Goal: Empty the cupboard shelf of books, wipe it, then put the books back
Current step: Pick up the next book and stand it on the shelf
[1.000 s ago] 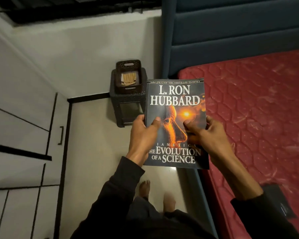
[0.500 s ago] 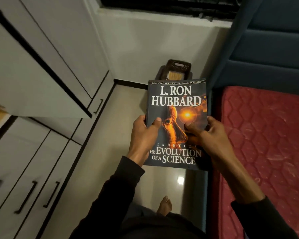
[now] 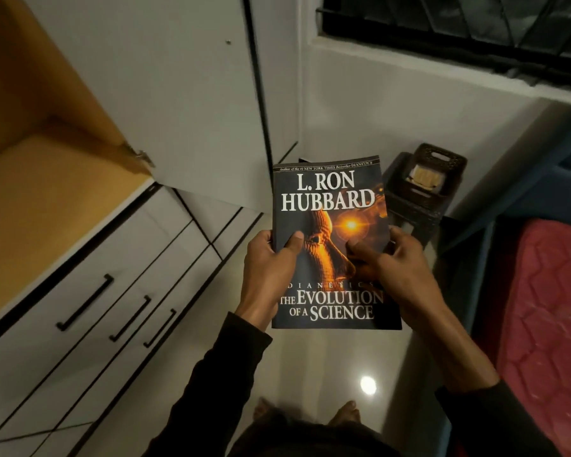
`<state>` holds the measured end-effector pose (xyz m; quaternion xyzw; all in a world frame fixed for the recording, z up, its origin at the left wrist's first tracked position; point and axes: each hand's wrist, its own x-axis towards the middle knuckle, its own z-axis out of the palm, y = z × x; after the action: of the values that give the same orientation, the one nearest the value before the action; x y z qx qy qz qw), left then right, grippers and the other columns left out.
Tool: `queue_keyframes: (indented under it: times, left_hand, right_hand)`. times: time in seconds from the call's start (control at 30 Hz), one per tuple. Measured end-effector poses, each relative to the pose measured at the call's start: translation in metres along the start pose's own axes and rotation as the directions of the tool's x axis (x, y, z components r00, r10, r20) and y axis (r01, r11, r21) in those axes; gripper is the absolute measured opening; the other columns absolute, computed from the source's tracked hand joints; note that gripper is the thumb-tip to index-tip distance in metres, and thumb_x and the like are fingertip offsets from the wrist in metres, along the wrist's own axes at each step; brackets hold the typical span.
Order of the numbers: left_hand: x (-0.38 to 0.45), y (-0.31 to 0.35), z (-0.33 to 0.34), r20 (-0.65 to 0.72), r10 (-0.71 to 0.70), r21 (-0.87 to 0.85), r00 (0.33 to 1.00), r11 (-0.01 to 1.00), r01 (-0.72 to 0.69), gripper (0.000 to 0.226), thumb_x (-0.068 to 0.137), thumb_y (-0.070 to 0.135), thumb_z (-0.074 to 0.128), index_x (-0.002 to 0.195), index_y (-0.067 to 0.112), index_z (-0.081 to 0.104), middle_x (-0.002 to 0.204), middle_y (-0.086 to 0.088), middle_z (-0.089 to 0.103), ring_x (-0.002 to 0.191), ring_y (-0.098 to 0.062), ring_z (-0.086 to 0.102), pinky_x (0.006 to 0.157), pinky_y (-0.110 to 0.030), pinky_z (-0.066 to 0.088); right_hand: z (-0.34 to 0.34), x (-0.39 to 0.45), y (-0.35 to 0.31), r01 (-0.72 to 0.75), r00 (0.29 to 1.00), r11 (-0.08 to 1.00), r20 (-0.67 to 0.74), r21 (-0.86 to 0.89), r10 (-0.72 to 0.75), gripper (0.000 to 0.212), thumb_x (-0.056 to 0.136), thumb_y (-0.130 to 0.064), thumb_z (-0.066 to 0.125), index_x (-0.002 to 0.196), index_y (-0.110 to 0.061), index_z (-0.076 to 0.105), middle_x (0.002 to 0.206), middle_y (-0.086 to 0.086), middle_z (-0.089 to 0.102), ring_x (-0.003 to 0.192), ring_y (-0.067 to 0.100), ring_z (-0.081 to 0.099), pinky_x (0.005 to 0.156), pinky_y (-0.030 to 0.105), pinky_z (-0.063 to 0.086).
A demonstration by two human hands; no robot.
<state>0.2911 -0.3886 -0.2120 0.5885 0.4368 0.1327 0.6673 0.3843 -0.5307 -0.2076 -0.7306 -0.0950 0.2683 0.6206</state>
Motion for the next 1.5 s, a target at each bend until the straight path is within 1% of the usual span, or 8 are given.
queue_keyframes:
  times: [0.1,0.27,0.4,0.57,0.97,1.17,1.33,1.5]
  left_hand:
    - [0.0,0.003,-0.038,-0.057,0.011,-0.044,0.998,0.999,-0.014,0.018,0.093,0.027,0.065,0.109,0.019,0.062,0.097,-0.003,0.074,0.077,-0.02,0.074,0.073,-0.041,0.061]
    - [-0.002,0.002,-0.099,-0.156,0.029,-0.079,0.987,0.996,-0.042,0.011,0.093,0.027,0.065,0.102,0.023,0.061,0.096,-0.001,0.073,0.076,-0.019,0.073,0.066,-0.033,0.061]
    - [-0.005,0.001,-0.146,-0.221,0.017,-0.091,0.975,0.995,-0.038,0.022,0.092,0.029,0.066,0.111,0.017,0.062,0.096,-0.001,0.074,0.074,-0.018,0.074,0.066,-0.033,0.06]
    - [-0.009,-0.001,-0.2,-0.31,0.005,-0.132,0.951,0.99,-0.048,0.024,0.09,0.029,0.068,0.108,0.013,0.063,0.093,-0.004,0.075,0.075,-0.021,0.074,0.075,-0.042,0.061]
    - [-0.01,0.007,-0.274,-0.503,0.011,-0.275,0.864,0.946,-0.172,0.018,0.091,0.024,0.068,0.104,0.013,0.066,0.093,-0.005,0.075,0.082,-0.025,0.073,0.082,-0.047,0.059]
    - [-0.002,0.026,-0.297,-0.615,0.023,-0.264,0.788,0.936,-0.234,0.006,0.091,0.022,0.067,0.087,0.018,0.068,0.085,-0.003,0.075,0.075,-0.02,0.073,0.069,-0.034,0.06]
    - [0.005,0.04,-0.316,-0.688,-0.003,-0.306,0.725,0.907,-0.287,0.018,0.09,0.024,0.068,0.103,0.012,0.065,0.097,-0.005,0.075,0.084,-0.023,0.074,0.075,-0.039,0.061]
    - [0.007,0.043,-0.336,-0.726,-0.019,-0.318,0.687,0.896,-0.312,0.026,0.091,0.026,0.067,0.11,0.009,0.062,0.099,-0.006,0.074,0.08,-0.022,0.074,0.069,-0.035,0.061]
  right_hand:
    - [0.039,-0.002,-0.005,0.028,0.997,1.0,0.068,-0.005,-0.027,0.02,0.088,-0.019,0.069,0.101,-0.03,0.059,0.095,-0.003,0.073,0.08,0.013,0.073,0.069,0.029,0.059]
    - [0.098,-0.006,-0.013,0.042,0.989,0.998,0.146,-0.055,-0.034,0.025,0.087,-0.025,0.071,0.108,-0.028,0.057,0.102,0.0,0.072,0.086,0.019,0.072,0.078,0.04,0.059]
    - [0.143,-0.012,-0.019,0.058,0.975,0.996,0.216,-0.067,-0.042,0.031,0.087,-0.022,0.07,0.116,-0.021,0.057,0.1,-0.001,0.072,0.08,0.016,0.073,0.068,0.029,0.059]
    - [0.196,-0.019,-0.027,0.078,0.945,0.995,0.322,-0.056,-0.056,0.02,0.089,-0.019,0.068,0.097,-0.032,0.055,0.091,-0.004,0.071,0.072,0.011,0.073,0.055,0.018,0.055]
    - [0.288,-0.01,-0.059,0.146,0.859,0.984,0.506,-0.101,-0.076,0.023,0.085,-0.024,0.072,0.106,-0.022,0.063,0.093,-0.002,0.075,0.079,0.017,0.073,0.073,0.038,0.059]
    - [0.327,0.007,-0.081,0.2,0.777,0.977,0.62,-0.076,-0.111,0.022,0.086,-0.021,0.071,0.107,-0.022,0.063,0.089,-0.008,0.075,0.076,0.013,0.073,0.064,0.027,0.057]
    - [0.359,0.021,-0.101,0.254,0.708,0.964,0.694,-0.078,-0.13,0.029,0.085,-0.026,0.073,0.112,-0.024,0.063,0.093,-0.008,0.075,0.078,0.013,0.074,0.074,0.037,0.058]
    - [0.388,0.026,-0.109,0.297,0.657,0.951,0.741,-0.084,-0.14,0.032,0.086,-0.024,0.072,0.116,-0.024,0.063,0.097,-0.008,0.075,0.083,0.011,0.073,0.077,0.039,0.058]
